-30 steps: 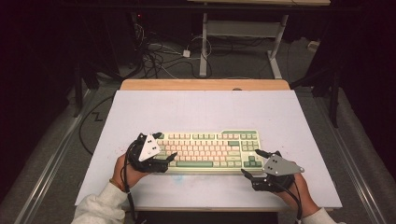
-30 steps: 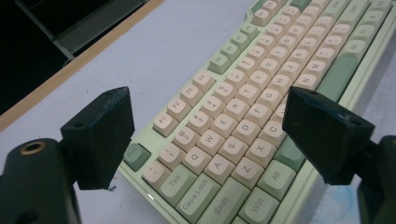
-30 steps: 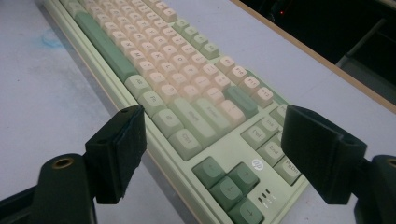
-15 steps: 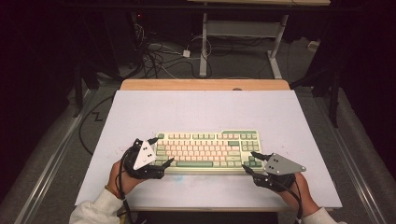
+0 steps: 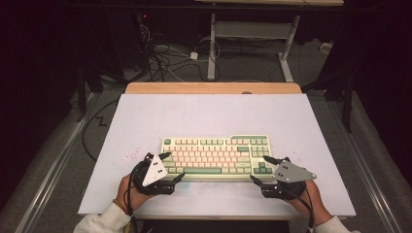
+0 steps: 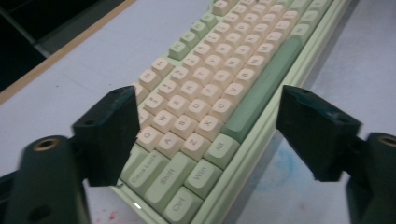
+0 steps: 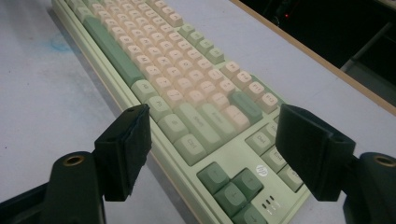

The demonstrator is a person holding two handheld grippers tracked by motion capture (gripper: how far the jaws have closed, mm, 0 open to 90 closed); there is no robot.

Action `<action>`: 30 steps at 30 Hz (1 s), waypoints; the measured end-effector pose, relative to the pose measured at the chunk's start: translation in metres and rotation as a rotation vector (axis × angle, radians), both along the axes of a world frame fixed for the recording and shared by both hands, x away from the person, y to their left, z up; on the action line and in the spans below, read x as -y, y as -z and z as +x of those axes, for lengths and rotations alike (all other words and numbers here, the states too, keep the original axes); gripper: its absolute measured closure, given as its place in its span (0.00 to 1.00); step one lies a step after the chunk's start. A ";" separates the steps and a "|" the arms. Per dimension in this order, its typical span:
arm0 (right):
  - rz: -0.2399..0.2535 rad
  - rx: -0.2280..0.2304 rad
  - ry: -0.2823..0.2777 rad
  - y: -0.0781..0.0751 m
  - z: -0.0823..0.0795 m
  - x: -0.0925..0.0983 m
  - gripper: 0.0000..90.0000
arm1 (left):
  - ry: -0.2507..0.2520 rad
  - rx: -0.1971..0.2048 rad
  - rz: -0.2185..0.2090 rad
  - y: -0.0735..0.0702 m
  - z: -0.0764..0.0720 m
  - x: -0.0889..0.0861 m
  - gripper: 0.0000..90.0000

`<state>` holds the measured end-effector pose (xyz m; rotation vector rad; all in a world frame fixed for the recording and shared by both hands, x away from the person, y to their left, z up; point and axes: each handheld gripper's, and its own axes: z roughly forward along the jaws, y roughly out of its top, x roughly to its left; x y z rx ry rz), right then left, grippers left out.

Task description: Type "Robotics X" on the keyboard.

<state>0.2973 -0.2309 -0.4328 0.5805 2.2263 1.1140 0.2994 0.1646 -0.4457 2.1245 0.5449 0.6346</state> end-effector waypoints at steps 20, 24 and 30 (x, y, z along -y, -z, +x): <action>-0.002 -0.002 -0.003 0.001 0.000 -0.001 0.30 | 0.055 -0.159 0.031 0.008 0.017 0.026 0.97; -0.004 0.002 -0.005 0.001 0.000 -0.001 0.30 | 0.063 -0.167 0.056 0.011 0.023 0.036 0.97; -0.007 -0.002 -0.004 0.002 0.000 -0.001 0.30 | 0.058 -0.171 0.068 0.013 0.027 0.038 0.97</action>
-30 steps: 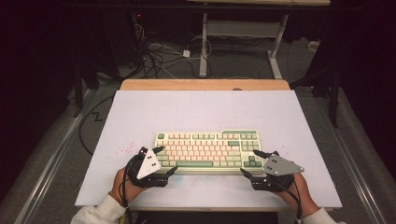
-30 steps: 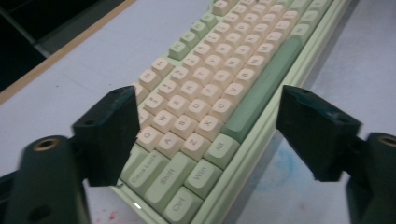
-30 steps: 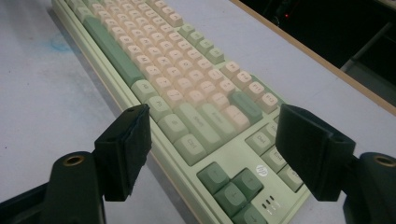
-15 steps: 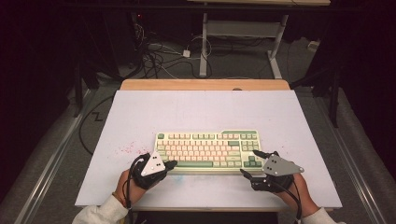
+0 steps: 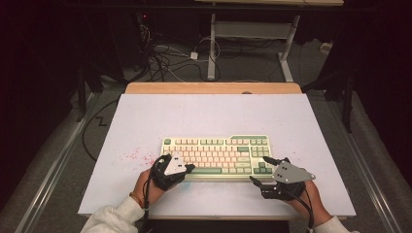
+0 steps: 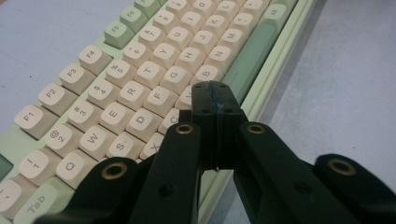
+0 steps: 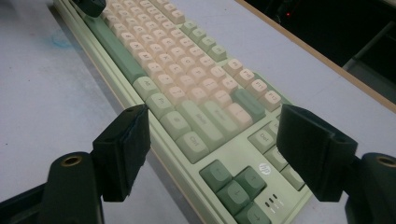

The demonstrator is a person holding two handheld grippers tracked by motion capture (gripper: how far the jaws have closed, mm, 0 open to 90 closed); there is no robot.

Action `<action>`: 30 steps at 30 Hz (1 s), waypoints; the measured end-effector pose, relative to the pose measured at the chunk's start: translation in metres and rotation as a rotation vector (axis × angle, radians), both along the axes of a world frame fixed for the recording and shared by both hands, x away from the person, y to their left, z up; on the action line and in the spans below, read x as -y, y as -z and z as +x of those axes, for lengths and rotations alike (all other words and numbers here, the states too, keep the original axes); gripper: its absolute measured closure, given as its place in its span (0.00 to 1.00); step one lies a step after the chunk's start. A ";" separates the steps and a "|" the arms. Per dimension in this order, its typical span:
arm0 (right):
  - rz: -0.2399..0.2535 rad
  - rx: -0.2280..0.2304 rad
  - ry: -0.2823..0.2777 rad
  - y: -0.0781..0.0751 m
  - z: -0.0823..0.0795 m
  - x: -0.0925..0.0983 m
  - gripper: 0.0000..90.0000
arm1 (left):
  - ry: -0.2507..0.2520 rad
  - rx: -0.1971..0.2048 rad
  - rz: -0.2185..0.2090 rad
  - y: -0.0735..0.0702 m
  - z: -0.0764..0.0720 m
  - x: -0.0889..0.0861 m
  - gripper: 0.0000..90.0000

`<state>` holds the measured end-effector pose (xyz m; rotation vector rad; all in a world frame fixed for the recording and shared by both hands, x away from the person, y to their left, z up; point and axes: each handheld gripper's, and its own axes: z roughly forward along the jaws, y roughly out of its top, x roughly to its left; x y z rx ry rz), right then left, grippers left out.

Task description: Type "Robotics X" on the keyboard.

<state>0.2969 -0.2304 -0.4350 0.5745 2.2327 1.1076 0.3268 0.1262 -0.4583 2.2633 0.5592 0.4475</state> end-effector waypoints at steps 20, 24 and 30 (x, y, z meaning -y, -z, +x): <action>0.008 0.003 0.006 -0.001 0.000 0.001 0.37 | -0.011 0.062 -0.017 -0.013 -0.004 -0.013 0.91; 0.016 0.007 0.006 -0.002 0.000 0.003 0.47 | -0.017 0.083 -0.031 -0.016 -0.006 -0.018 0.84; 0.019 -0.008 0.000 -0.003 0.001 0.005 0.66 | -0.032 0.132 -0.015 -0.019 -0.008 -0.022 0.59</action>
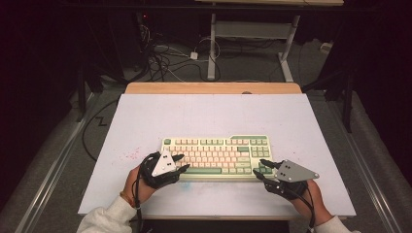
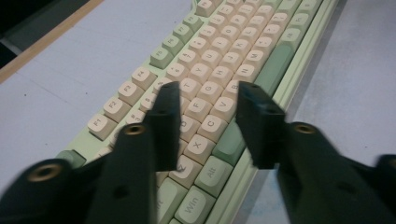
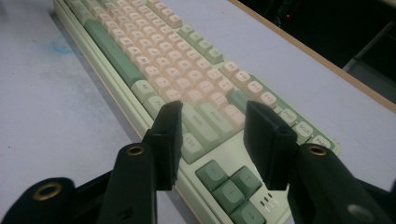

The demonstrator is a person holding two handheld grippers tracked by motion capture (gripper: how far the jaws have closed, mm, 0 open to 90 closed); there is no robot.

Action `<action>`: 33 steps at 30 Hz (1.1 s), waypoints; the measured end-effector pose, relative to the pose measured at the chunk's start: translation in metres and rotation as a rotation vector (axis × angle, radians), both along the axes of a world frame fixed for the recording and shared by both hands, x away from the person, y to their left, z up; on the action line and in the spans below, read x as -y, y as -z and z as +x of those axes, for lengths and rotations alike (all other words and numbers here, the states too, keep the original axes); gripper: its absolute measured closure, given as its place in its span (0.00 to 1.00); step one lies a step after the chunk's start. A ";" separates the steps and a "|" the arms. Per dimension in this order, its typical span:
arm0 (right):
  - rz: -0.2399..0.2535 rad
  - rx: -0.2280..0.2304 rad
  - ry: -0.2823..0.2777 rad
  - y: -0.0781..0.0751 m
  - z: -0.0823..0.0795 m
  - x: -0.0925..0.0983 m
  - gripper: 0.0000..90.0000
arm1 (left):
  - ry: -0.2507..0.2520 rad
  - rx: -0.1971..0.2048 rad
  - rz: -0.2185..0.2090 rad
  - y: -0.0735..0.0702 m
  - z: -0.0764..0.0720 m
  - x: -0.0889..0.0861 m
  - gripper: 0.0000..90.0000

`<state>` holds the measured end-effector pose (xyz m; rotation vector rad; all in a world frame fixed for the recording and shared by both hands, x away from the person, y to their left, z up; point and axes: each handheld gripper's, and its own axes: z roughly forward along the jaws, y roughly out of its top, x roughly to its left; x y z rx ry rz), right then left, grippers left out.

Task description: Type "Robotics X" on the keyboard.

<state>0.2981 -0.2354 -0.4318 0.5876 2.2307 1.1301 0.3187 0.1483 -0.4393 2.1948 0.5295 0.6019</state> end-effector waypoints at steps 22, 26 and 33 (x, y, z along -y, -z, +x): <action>-0.026 -0.070 -0.036 -0.004 0.015 -0.007 1.00 | -0.091 0.031 -0.018 0.004 -0.009 -0.034 0.18; -0.046 -0.084 -0.047 -0.003 0.021 -0.018 1.00 | -0.113 0.031 -0.028 0.003 -0.010 -0.041 0.18; -0.091 -0.115 -0.057 0.005 0.033 -0.033 1.00 | -0.137 0.026 -0.028 0.004 -0.012 -0.049 0.18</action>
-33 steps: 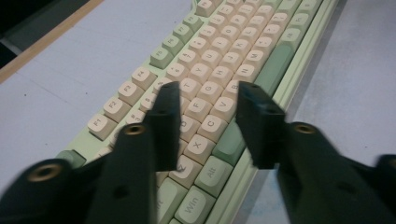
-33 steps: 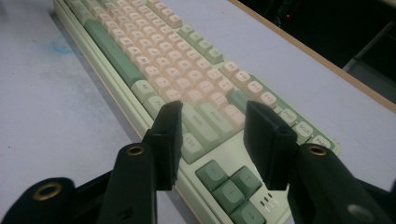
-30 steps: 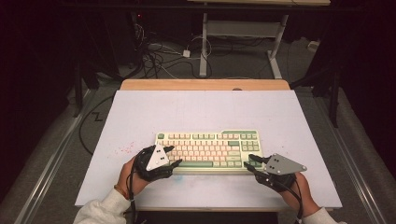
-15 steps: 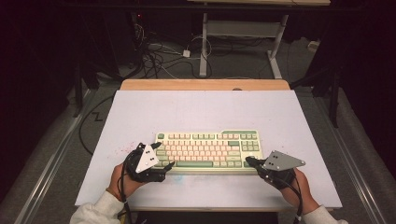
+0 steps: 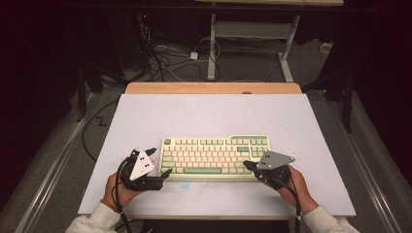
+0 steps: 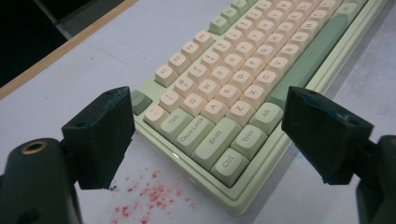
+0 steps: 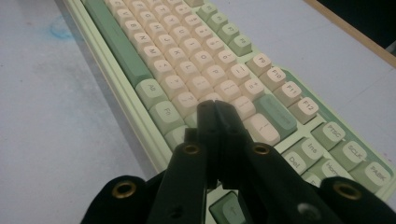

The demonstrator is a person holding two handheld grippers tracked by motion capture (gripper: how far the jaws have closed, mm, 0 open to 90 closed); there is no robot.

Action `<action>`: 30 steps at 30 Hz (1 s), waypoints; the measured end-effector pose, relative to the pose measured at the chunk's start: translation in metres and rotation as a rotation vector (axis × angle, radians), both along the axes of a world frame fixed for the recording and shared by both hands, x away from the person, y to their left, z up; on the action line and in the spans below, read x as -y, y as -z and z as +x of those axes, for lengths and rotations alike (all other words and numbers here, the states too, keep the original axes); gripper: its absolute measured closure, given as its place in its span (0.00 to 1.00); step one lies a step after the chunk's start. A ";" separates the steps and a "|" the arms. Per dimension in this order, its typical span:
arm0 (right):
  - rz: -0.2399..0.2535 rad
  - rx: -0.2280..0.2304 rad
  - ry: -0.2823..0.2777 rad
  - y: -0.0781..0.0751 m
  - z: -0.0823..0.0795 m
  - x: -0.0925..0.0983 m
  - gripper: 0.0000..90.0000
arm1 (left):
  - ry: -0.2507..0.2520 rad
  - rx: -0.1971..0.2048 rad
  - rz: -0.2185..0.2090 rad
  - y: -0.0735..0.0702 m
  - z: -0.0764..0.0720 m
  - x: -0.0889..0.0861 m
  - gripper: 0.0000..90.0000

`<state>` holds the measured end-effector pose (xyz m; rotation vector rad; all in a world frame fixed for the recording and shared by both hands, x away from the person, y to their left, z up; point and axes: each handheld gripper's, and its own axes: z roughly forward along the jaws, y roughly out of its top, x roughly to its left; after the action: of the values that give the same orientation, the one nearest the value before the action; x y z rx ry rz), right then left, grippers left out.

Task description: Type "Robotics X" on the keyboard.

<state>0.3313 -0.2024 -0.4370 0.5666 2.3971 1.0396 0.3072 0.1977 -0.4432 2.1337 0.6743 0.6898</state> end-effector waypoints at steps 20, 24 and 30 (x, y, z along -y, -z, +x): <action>-0.072 -0.044 0.036 0.017 0.019 -0.010 1.00 | 0.001 -0.025 0.001 0.003 0.002 0.000 0.19; -0.071 -0.053 0.050 0.018 0.020 -0.009 1.00 | -0.002 -0.035 -0.004 0.003 0.002 0.000 0.19; -0.075 -0.050 0.047 0.018 0.019 -0.009 1.00 | -0.010 -0.046 -0.025 0.001 0.004 -0.002 0.20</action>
<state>0.3507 -0.1933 -0.4554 0.6261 2.4432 0.9214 0.3117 0.1998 -0.4442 2.1296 0.7155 0.6364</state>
